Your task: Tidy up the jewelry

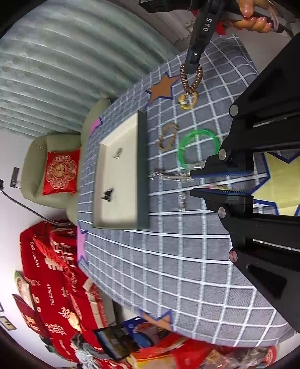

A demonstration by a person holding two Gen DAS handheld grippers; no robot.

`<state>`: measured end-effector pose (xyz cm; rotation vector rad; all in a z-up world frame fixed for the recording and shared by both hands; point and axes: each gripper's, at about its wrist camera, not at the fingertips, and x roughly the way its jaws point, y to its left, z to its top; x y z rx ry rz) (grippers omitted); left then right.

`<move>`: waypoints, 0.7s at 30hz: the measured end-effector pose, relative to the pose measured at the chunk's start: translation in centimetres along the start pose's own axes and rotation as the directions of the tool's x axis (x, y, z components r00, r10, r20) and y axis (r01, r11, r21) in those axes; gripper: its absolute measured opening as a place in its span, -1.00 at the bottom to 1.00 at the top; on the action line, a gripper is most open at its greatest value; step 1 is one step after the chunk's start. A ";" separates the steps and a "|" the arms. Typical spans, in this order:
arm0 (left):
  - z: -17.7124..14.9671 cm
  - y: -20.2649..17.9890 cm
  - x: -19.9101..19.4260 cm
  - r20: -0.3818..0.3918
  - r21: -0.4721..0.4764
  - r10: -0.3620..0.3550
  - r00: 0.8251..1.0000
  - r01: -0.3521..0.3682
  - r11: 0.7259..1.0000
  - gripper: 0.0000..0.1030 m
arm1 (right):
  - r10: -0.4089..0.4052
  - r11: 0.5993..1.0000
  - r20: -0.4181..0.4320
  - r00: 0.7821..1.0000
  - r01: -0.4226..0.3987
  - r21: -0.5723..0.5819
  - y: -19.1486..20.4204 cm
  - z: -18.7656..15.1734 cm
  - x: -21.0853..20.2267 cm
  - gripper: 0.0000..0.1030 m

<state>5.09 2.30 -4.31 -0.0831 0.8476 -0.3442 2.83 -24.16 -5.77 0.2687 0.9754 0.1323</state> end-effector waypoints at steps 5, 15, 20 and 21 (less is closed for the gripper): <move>2.0 0.0 -0.6 0.031 0.010 -0.011 0.999 0.011 1.000 -0.65 | 0.013 1.000 0.037 0.999 -0.012 -0.004 0.2 2.3 -0.8 -0.78; -1.1 1.9 2.2 -0.069 0.013 0.116 0.991 -0.116 0.993 -0.64 | 0.043 0.999 0.015 0.999 -0.043 -0.006 0.6 2.2 0.5 -0.78; -2.7 3.8 3.5 -0.108 -0.023 0.172 0.979 -0.176 0.984 -0.50 | 0.052 0.999 -0.006 0.999 -0.052 0.001 0.6 1.7 1.1 -0.78; -2.8 4.2 3.6 -0.112 -0.034 0.163 0.980 -0.167 0.985 -0.17 | 0.052 0.999 -0.006 0.999 -0.052 0.002 0.5 1.6 1.2 -0.78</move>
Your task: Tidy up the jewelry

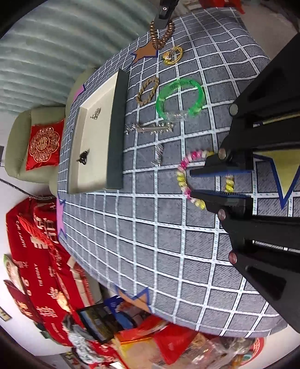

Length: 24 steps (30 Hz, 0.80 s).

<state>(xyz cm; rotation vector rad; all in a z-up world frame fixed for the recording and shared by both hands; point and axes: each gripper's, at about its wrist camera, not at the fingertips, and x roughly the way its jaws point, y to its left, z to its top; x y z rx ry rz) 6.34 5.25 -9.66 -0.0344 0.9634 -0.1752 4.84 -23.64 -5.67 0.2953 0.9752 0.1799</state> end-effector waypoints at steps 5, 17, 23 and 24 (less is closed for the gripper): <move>-0.2 0.4 0.2 0.022 0.025 0.062 0.998 -0.063 0.998 1.00 | 0.003 1.000 -0.003 1.000 -0.003 0.006 0.1 -0.2 0.1 -0.78; -0.1 1.0 4.3 -0.102 0.064 0.067 0.993 -0.061 0.996 0.40 | 0.016 1.000 -0.012 1.000 -0.016 0.007 0.4 -0.5 0.6 -0.78; -0.1 -0.2 3.7 -0.090 0.119 0.011 0.996 0.000 0.993 -0.65 | 0.018 1.000 -0.004 1.000 -0.018 0.011 0.4 -0.5 0.4 -0.78; -0.2 -0.1 3.5 -0.091 0.104 -0.012 0.996 0.022 0.994 -0.65 | 0.020 1.000 -0.002 1.000 -0.020 0.013 0.4 -0.4 0.3 -0.78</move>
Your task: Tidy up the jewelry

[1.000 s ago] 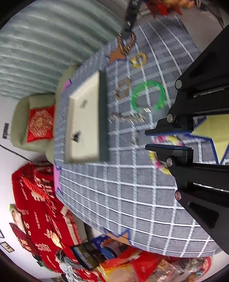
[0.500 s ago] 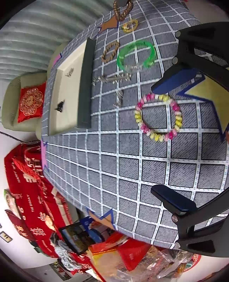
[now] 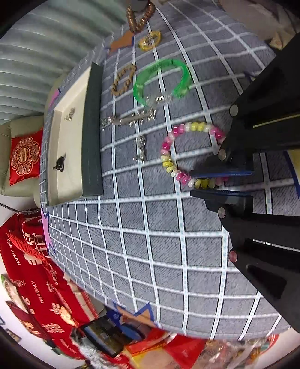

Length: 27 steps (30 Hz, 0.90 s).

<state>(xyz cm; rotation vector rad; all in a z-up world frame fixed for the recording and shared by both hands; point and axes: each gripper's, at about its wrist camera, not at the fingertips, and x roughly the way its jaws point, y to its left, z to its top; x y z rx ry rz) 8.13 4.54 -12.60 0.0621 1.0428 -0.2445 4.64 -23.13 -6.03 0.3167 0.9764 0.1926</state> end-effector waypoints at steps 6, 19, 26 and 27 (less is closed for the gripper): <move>0.8 -0.2 -2.5 0.063 -0.046 -0.058 0.996 0.061 0.997 -0.65 | 0.004 1.000 0.019 1.000 -0.004 -0.005 0.0 0.6 -0.7 -0.78; 10.0 -2.8 -6.9 0.199 -0.010 -0.125 0.972 0.129 0.992 -0.65 | 0.040 0.999 0.069 0.997 -0.039 -0.002 -0.6 7.3 -0.9 -0.78; 16.1 -3.3 -4.7 0.210 -0.025 -0.105 0.972 0.113 0.993 -0.65 | 0.047 0.999 0.082 0.996 -0.046 -0.009 -0.9 12.8 0.9 -0.78; 16.8 -3.3 -4.1 0.209 -0.031 -0.098 0.973 0.107 0.994 -0.65 | 0.044 0.999 0.083 0.996 -0.043 -0.013 -0.9 13.6 1.4 -0.78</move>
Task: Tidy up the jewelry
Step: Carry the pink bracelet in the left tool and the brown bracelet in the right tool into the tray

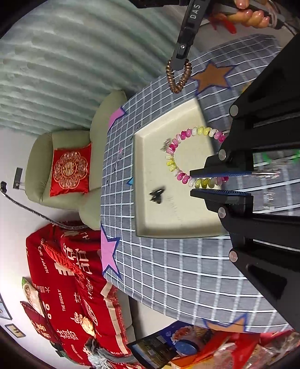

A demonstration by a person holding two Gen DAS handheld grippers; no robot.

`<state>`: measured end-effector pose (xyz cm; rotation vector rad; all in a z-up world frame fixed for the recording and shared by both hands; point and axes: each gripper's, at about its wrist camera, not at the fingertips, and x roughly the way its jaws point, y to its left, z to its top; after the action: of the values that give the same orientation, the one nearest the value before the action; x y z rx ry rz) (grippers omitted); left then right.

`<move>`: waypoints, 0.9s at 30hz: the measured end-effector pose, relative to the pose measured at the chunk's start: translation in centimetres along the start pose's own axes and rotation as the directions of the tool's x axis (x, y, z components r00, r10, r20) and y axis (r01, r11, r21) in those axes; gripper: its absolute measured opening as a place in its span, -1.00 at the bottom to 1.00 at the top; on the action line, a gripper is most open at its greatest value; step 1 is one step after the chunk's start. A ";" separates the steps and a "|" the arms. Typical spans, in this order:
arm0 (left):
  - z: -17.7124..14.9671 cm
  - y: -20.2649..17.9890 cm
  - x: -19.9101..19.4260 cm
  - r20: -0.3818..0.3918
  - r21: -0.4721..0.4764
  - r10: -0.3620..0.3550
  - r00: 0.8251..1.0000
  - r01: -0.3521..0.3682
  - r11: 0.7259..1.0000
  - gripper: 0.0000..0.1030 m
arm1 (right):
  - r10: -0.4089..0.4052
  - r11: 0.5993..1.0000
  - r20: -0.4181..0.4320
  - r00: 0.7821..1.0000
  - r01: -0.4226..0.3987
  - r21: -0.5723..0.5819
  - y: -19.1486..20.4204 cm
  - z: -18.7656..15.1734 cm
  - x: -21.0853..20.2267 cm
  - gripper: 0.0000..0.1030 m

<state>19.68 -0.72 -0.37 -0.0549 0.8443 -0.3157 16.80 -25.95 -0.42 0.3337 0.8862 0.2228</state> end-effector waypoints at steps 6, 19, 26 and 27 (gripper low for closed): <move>2.8 0.8 5.0 -0.017 -0.040 0.027 0.999 -0.028 0.999 -0.65 | -0.022 1.000 -0.009 1.000 0.022 0.020 -1.4 3.9 4.6 -0.78; 3.0 1.3 14.2 -0.095 -0.029 0.093 0.991 -0.096 0.995 -0.65 | -0.042 0.993 -0.040 0.998 0.047 0.107 -4.7 6.1 14.1 -0.78; 2.3 1.0 16.0 -0.106 0.007 0.132 0.986 -0.132 0.991 -0.65 | -0.064 0.990 -0.067 0.996 0.072 0.118 -5.9 5.4 16.8 -0.78; 2.2 1.0 16.3 -0.110 0.014 0.141 0.984 -0.141 0.990 -0.65 | -0.066 0.990 -0.072 0.995 0.074 0.123 -6.1 5.3 17.1 -0.78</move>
<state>31.66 -4.78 -10.87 0.0283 0.9524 -0.1893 31.77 -27.00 -11.88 0.4132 0.9796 0.1137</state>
